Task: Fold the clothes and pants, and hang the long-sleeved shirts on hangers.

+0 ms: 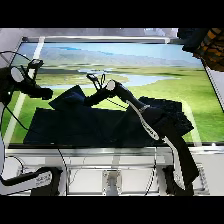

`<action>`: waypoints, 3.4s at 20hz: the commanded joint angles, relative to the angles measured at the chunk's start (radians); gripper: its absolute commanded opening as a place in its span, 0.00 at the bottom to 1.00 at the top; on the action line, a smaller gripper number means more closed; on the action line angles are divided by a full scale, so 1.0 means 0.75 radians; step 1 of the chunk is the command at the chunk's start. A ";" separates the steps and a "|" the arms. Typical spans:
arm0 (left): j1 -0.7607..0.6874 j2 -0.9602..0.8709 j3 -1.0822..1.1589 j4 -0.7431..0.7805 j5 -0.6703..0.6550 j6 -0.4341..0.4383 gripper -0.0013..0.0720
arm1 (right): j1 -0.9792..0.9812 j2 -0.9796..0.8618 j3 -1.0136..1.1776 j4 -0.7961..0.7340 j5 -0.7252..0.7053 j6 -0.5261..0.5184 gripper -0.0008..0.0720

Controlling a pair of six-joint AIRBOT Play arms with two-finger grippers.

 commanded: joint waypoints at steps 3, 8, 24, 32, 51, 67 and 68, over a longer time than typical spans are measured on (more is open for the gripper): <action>0.000 0.001 -0.001 -0.001 -0.028 -0.005 0.50 | -0.015 -0.068 0.030 -0.004 -0.006 0.107 0.43; 0.000 0.001 -0.001 -0.001 -0.028 -0.005 0.50 | -0.016 -0.073 0.030 -0.024 -0.015 0.108 0.43; 0.000 0.001 -0.001 -0.002 -0.027 -0.005 0.50 | 0.052 -0.073 0.031 0.038 0.092 0.115 0.25; 0.000 0.002 0.000 -0.110 -0.020 -0.005 0.50 | 0.153 -0.057 0.100 0.138 0.232 0.079 0.03; 0.280 0.153 0.003 -0.066 0.108 -0.108 0.47 | 0.488 -0.020 0.092 -0.047 0.814 0.062 0.49; 0.338 0.162 0.003 -0.100 0.103 -0.087 0.47 | 0.200 0.050 -0.001 -0.445 0.274 0.276 0.48; 0.338 0.162 0.003 -0.101 0.104 -0.082 0.47 | 0.200 0.040 -0.001 -0.458 0.264 0.307 0.48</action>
